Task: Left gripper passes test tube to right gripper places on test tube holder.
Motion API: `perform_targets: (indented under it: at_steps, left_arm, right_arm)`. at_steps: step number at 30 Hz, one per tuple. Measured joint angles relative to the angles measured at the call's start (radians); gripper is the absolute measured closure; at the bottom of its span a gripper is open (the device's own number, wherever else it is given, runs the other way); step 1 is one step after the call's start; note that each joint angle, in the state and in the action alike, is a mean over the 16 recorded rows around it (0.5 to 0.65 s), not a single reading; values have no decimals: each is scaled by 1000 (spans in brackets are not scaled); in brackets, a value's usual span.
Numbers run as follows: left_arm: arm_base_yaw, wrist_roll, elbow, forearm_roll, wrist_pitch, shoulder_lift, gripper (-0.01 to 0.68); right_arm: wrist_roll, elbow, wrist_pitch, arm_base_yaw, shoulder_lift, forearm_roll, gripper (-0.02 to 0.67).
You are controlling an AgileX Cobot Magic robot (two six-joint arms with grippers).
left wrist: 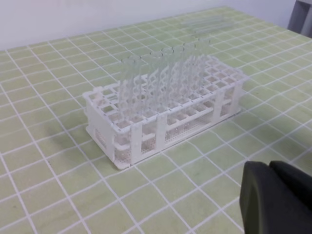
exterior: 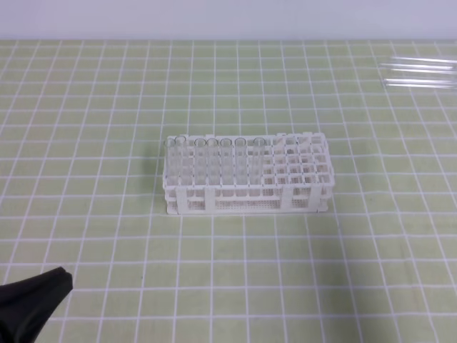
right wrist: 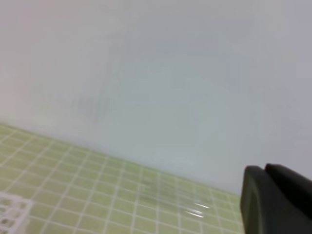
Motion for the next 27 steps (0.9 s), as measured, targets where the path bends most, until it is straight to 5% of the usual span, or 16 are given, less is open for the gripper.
perform_targets:
  at_steps: [7, 16, 20, 27]
  left_arm:
    - [0, 0, 0, 0, 1, 1, 676]
    - [0, 0, 0, 0, 0, 1, 676]
    - [0, 0, 0, 0, 0, 1, 676]
    - [0, 0, 0, 2, 1, 2, 676]
  right_arm:
    - [-60, 96, 103, -162, -151, 87, 664]
    - [-1, 226, 110, -197, -232, 85, 664]
    - [226, 265, 115, -199, -271, -107, 664]
    - [887, 302, 265, -209, -361, -697, 664]
